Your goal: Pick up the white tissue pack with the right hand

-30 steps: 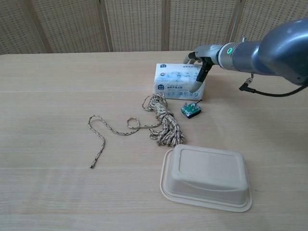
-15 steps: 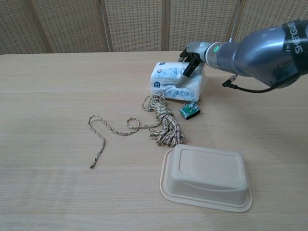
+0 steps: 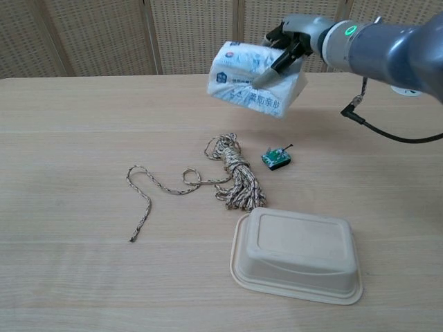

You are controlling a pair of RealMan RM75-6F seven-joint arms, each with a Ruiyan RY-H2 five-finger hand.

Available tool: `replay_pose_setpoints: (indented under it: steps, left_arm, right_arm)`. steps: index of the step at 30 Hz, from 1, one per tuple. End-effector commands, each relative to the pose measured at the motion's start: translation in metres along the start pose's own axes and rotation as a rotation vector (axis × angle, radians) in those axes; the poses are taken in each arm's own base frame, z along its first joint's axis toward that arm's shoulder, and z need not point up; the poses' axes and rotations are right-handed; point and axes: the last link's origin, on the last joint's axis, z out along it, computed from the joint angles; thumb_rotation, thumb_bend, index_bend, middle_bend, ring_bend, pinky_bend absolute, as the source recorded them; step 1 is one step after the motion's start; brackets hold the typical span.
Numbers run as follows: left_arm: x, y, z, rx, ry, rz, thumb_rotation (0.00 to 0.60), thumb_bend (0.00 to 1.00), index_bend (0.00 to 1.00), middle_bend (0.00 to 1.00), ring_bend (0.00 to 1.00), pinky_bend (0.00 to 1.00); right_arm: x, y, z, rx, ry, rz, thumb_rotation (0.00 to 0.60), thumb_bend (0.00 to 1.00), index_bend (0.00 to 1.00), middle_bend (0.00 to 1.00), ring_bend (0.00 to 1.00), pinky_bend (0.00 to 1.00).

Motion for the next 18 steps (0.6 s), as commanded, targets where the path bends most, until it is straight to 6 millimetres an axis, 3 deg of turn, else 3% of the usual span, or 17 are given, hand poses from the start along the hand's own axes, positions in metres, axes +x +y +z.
replay_pose_setpoints:
  steps: [1, 9, 18]
  left_arm:
    - [-0.003, 0.001, -0.002, -0.003, -0.005, -0.011, 0.6, 0.14, 0.0, 0.0, 0.0, 0.0]
    - [-0.003, 0.004, -0.009, -0.019, 0.008, -0.018, 0.6, 0.14, 0.0, 0.0, 0.0, 0.0]
    - [-0.001, 0.0, -0.015, -0.019, 0.018, -0.024, 0.6, 0.14, 0.0, 0.0, 0.0, 0.0]
  right_arm:
    - [0.065, -0.009, -0.049, 0.052, 0.142, 0.071, 0.6, 0.19, 0.64, 0.97, 0.78, 0.61]
    - [0.095, -0.038, -0.091, 0.121, 0.191, 0.164, 0.6, 0.18, 0.64, 0.97, 0.78, 0.61]
    - [0.101, -0.045, -0.11, 0.131, 0.195, 0.173, 0.6, 0.18, 0.64, 0.97, 0.78, 0.61]
